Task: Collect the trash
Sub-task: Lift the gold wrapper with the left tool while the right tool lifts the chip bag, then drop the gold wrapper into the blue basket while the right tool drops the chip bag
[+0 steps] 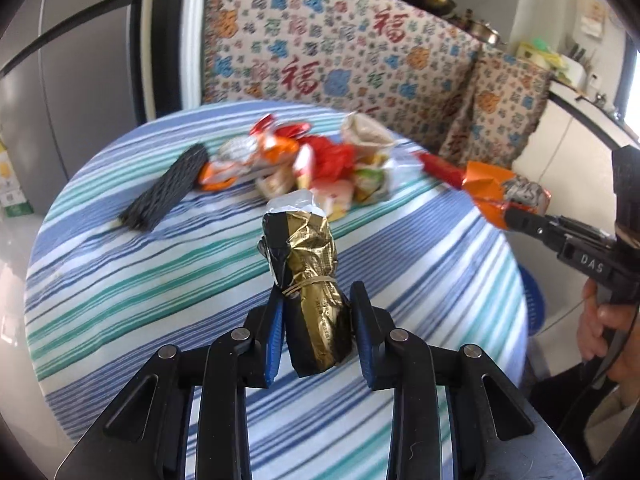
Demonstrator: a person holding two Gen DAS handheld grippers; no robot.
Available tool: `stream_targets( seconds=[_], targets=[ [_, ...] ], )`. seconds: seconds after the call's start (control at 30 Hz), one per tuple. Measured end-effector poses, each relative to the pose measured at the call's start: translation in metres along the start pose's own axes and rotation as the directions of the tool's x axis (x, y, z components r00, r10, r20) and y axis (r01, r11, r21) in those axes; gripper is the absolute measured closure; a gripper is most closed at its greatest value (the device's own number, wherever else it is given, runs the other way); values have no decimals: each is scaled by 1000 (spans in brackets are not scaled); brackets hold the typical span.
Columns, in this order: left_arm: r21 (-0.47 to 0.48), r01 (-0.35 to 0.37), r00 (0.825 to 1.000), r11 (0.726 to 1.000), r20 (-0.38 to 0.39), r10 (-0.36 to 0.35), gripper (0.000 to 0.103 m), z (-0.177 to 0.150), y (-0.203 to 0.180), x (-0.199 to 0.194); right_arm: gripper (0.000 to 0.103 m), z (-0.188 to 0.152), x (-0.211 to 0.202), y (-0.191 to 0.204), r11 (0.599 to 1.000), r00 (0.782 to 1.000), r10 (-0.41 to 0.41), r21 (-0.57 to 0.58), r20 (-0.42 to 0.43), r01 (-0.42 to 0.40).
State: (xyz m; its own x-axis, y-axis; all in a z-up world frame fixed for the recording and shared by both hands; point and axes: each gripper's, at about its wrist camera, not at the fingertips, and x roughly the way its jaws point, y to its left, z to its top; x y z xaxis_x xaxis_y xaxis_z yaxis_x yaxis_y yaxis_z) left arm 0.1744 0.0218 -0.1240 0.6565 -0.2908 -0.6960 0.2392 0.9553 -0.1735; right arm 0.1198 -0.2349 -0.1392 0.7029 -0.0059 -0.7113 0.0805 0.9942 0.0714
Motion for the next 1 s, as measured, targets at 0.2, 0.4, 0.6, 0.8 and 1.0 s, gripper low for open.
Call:
stream_targets(
  seconds=[0.2,0.4,0.6,0.8,1.0],
  targets=[
    [65,103,995,993,4,-103,72,25,-64,-4,83,-7,-52,-34,998,998,-55,16,37,55],
    [174,234,972,957,-33,-232,72,48,-156,13,83,-22,-108,-105,982,982,-184,56,34,182],
    [287,367,930,885,-97,-354,72,60,-268,48,83,-53,-146,-183,935,940,-341,95,-31,342],
    [317,462,887,828,-173,-429,72,58,-363,93,83,-82,-158,-249,900,912,-400,150,-93,410],
    [343,480,876,807,-244,-417,71,43,-425,138,83,-103,-152,-298,897,913,-382,181,-144,404]
  ],
)
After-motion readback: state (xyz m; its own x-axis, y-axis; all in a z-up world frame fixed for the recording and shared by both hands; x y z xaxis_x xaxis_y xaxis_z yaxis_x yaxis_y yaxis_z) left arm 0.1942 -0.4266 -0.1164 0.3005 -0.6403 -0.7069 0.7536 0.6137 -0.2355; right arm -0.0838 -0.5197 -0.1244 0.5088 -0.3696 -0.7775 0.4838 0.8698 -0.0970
